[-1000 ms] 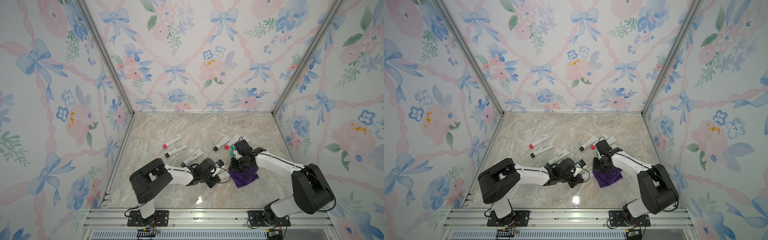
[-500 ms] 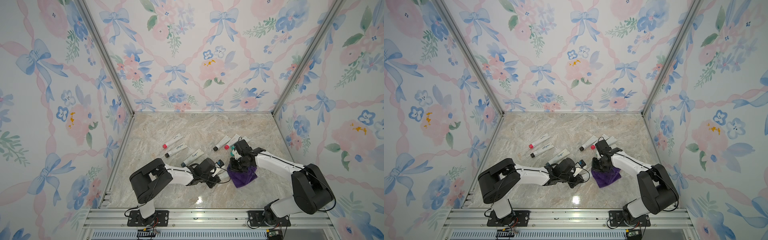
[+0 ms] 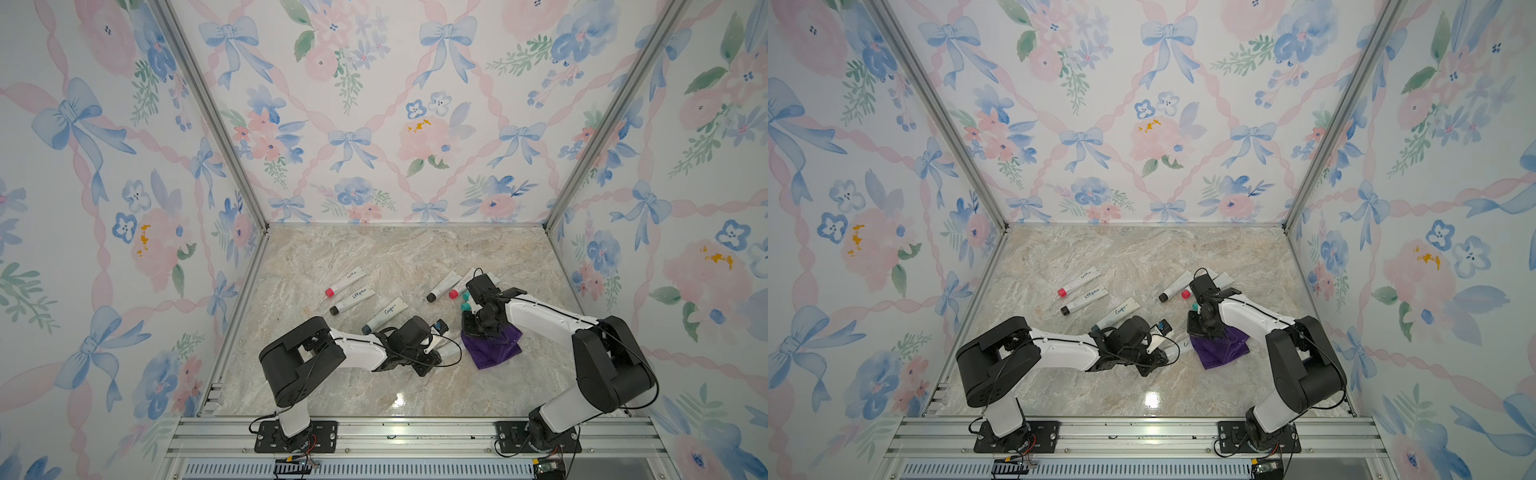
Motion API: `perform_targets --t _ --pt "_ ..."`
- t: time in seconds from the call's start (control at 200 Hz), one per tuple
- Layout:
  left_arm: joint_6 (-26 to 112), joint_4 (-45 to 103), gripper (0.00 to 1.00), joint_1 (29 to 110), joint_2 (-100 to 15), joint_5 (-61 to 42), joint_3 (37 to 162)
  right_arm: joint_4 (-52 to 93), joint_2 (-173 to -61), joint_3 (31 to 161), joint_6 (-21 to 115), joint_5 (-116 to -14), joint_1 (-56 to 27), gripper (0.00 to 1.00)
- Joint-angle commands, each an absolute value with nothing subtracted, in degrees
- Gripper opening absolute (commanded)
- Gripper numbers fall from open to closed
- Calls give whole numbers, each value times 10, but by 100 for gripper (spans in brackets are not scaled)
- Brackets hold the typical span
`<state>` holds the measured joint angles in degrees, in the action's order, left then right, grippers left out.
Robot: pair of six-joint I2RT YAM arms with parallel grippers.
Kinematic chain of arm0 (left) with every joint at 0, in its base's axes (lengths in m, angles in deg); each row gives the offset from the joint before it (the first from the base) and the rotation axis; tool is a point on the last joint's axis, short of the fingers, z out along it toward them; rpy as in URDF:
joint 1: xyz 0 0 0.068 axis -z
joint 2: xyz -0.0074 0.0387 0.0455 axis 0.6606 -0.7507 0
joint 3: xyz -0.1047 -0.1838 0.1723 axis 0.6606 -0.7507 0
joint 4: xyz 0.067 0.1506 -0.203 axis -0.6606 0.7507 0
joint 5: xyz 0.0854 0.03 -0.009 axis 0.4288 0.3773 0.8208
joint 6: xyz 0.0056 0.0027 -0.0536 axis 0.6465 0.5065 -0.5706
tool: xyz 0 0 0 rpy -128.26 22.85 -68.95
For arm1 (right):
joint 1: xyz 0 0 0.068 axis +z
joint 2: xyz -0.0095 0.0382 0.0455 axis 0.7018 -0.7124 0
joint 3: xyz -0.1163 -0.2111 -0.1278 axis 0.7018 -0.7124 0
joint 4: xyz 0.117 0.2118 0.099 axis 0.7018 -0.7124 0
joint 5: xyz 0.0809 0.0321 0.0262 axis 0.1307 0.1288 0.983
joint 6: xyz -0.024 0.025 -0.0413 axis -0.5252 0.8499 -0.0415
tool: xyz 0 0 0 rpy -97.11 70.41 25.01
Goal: Wipe the surface of the toothpaste tube
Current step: Wipe the dirt from the toothpaste tube.
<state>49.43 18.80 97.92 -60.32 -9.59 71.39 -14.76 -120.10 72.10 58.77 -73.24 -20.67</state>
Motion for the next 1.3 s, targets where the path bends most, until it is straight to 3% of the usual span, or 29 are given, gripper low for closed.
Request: perform_targets --t 0.0,0.115,0.33,0.5,0.715,0.905,1.085,1.295 --pt "498 214 23 975 -619 -85 706 -165 -1220 691 579 -730 -220 19" --pt "497 214 23 975 -620 -86 707 -144 -1199 676 595 -650 -203 18" --pt "499 214 23 974 -623 -87 710 -158 -1152 659 627 -617 -130 18" --pt "499 213 24 974 -623 -87 710 -163 -1151 655 631 -631 -111 19" --pt "500 214 24 973 -618 -85 707 -229 -1170 682 585 -748 -169 19" --pt "500 214 24 972 -615 -84 705 -230 -1211 715 565 -774 -203 19" --pt "499 214 24 972 -616 -83 705 -211 -1226 713 570 -759 -197 19" --pt "500 213 24 973 -617 -80 706 -194 -1172 691 616 -681 -121 19"
